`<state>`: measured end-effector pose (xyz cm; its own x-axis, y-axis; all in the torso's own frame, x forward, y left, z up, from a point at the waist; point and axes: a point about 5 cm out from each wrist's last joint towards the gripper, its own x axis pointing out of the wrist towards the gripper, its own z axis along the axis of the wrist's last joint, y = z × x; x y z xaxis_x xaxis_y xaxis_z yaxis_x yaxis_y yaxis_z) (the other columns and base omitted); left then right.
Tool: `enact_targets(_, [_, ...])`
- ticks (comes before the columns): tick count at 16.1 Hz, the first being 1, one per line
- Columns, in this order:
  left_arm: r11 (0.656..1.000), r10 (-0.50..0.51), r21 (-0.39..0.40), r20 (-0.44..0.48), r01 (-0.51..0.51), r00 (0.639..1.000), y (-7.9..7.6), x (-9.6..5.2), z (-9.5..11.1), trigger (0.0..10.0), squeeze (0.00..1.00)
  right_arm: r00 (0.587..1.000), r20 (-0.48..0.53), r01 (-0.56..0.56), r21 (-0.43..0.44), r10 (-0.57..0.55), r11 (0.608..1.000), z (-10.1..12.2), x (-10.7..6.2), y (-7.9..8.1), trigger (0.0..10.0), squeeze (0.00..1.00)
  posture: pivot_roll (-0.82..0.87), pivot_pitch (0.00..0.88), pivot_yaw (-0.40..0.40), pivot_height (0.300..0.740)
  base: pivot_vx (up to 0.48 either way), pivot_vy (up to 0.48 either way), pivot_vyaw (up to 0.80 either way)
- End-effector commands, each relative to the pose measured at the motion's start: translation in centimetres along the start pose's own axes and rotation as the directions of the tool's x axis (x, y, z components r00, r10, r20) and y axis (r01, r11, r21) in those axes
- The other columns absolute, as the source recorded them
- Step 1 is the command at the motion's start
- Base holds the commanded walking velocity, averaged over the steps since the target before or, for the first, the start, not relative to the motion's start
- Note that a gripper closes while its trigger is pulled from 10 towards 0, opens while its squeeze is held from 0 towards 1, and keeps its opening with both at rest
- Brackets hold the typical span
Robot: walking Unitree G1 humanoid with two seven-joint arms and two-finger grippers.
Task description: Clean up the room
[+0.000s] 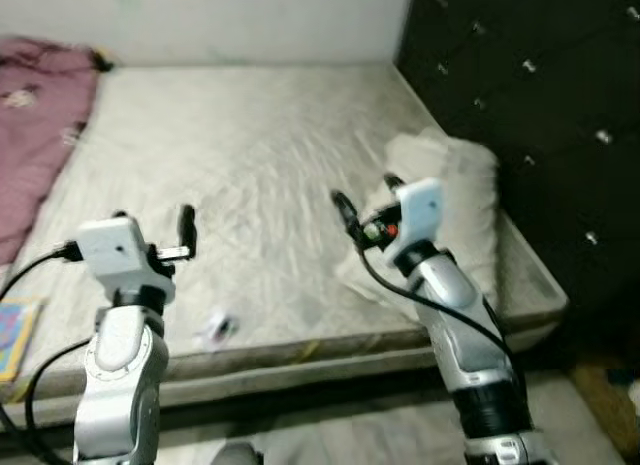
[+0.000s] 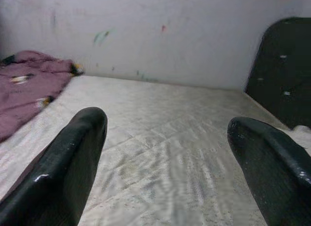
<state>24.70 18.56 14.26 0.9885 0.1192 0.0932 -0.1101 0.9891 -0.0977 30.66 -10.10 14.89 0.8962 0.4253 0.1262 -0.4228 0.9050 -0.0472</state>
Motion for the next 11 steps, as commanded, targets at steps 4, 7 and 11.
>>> enact_targets(4, [1.0, -0.019, -0.025, -0.004, 0.018, 1.0, -0.88, 0.06, -0.11, 10.0, 0.0, 1.0, -0.011, 0.025, -0.014, -0.025, 1.0, -0.23, -0.57, -0.93, 10.0, 0.0, 0.1, 0.025, -0.039, 0.74, 0.0, 0.0, 0.0])
enact_targets(7, [0.998, -0.035, -0.049, -0.014, 0.035, 0.999, -1.16, 0.16, -0.22, 10.0, 0.0, 1.0, -0.018, 0.024, -0.002, -0.024, 1.0, -0.43, -0.63, -0.95, 10.0, 0.0, 0.1, 0.022, -0.04, 0.74, 0.0, 0.32, 0.0])
enact_targets(11, [0.998, -0.035, -0.052, -0.015, 0.034, 0.999, -1.19, 0.16, -0.28, 10.0, 0.0, 1.0, -0.022, 0.019, 0.002, -0.019, 1.0, -0.53, -0.68, -0.93, 10.0, 0.0, 0.1, 0.018, -0.039, 0.74, 0.0, 0.48, 0.0])
